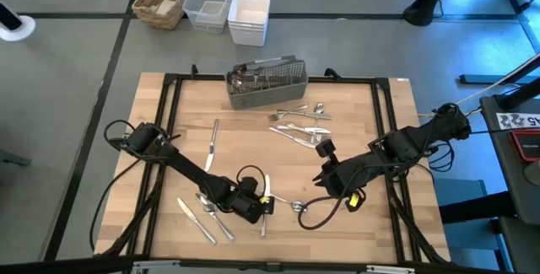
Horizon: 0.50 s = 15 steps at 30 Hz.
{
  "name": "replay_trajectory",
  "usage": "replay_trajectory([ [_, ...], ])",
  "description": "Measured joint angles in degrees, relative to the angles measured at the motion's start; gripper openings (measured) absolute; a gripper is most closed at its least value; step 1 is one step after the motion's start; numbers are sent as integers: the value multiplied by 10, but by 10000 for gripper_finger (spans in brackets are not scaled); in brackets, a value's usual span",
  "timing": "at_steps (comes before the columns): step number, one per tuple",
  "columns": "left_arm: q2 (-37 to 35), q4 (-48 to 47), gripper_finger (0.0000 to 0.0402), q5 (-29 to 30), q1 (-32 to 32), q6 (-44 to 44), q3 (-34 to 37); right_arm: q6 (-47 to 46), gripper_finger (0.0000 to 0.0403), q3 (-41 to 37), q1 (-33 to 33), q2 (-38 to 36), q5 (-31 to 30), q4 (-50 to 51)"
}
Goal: Sort silverware
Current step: Put the silver knife into the silverware rack
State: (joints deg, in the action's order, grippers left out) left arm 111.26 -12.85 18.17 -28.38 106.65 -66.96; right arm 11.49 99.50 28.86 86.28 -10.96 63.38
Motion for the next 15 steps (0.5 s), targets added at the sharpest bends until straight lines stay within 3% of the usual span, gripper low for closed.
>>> replay_trajectory([
  [10, 32, -2, 127, -25, 2, -1, -26, 8, 53, 0, 0, 0, 0, 13],
  [15, 49, -46, 125, -80, 14, -12, -57, 8, 53, 0, 0, 0, 0, 12],
])
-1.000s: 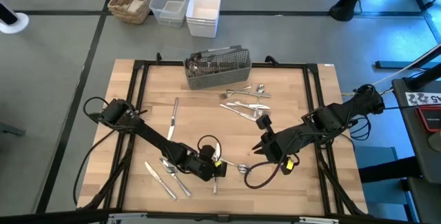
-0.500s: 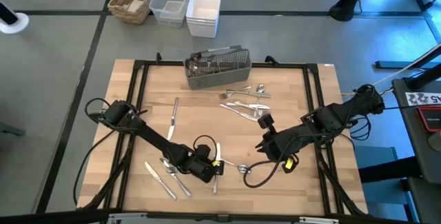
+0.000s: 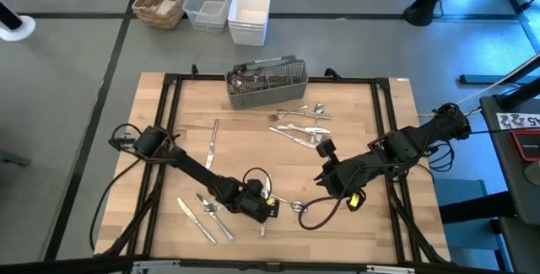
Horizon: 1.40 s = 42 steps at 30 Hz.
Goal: Sort silverware
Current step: Put the silver knife into the silverware rack
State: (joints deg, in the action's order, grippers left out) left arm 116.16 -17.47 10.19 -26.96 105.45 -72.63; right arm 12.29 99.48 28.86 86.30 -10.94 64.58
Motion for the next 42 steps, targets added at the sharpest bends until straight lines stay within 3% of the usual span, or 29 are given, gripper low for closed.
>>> replay_trajectory([
  [4, 7, -59, 109, -42, 15, -22, -28, 0, 53, 0, 0, 0, 0, 0],
  [12, 7, -179, 62, -45, 36, -91, -67, 0, 53, 0, 0, 0, 0, 1],
  [23, 2, -254, 30, -84, 31, -99, -69, 0, 53, 0, 0, 0, 0, 4],
  [31, 2, -253, 36, -88, 30, -74, -68, 0, 53, 0, 0, 0, 0, 4],
  [42, 4, -210, 73, -87, 26, -197, -67, 0, 53, 0, 0, 0, 0, 4],
])
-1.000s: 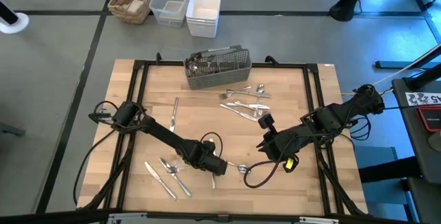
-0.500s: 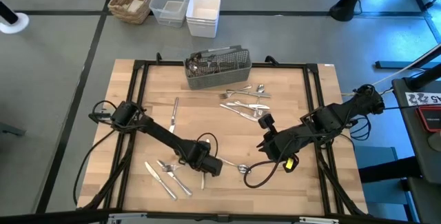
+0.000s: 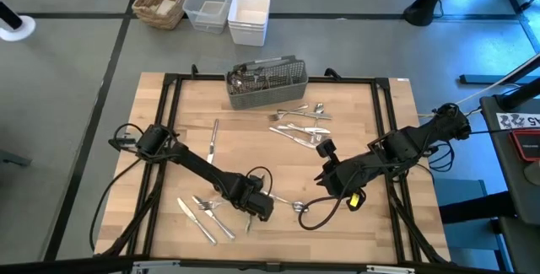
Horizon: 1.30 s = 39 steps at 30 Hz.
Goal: Sort silverware
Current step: Put the silver knife into the silverware rack
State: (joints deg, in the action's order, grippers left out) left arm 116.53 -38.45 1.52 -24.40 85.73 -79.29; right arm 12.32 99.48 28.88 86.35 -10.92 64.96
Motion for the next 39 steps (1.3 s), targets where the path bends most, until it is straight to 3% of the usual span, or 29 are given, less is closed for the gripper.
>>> replay_trajectory([
  [6, 1, 4, 117, 0, 1, -4, 0, 0, 53, 0, 0, 0, 0, 0],
  [11, 9, 8, 124, 2, 1, 96, -1, 0, 53, 0, 0, 0, 0, 0],
  [26, 3, 18, 106, 9, 2, 199, 0, 0, 53, 0, 0, 0, 0, -1],
  [39, 9, -33, 61, -4, 2, 159, -4, 1, 53, 0, 0, 0, 0, 0],
])
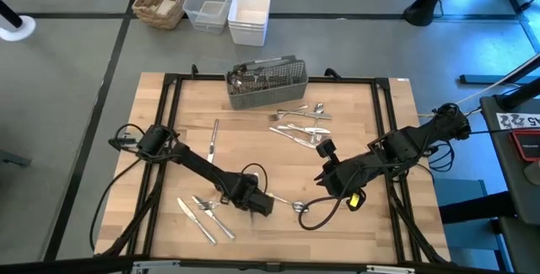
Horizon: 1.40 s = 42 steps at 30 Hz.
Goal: Sort silverware
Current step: Put the silver knife into the silverware rack
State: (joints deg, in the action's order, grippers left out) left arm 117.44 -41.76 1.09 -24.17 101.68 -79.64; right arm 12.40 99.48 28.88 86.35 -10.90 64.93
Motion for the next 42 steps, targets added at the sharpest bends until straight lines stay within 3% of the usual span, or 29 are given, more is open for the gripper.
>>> replay_trajectory([
  [7, -2, -105, 37, -44, -1, -57, 1, 1, 53, 0, 0, 0, 0, 13],
  [15, 1, -96, 73, -8, -3, -140, 3, 1, 53, 0, 0, 0, 0, 16],
  [18, 1, -97, 70, -7, -3, -127, 3, 1, 53, 0, 0, 0, 0, 17],
  [23, -1, -97, 23, -5, -3, -118, 3, 1, 53, 0, 0, 0, 0, 20],
  [34, -11, -88, 23, 8, -5, -117, 5, -1, 53, 0, 0, 0, 0, 29],
  [42, -40, -50, 23, 54, 0, -117, 4, -1, 53, 0, 0, 0, 0, 30],
])
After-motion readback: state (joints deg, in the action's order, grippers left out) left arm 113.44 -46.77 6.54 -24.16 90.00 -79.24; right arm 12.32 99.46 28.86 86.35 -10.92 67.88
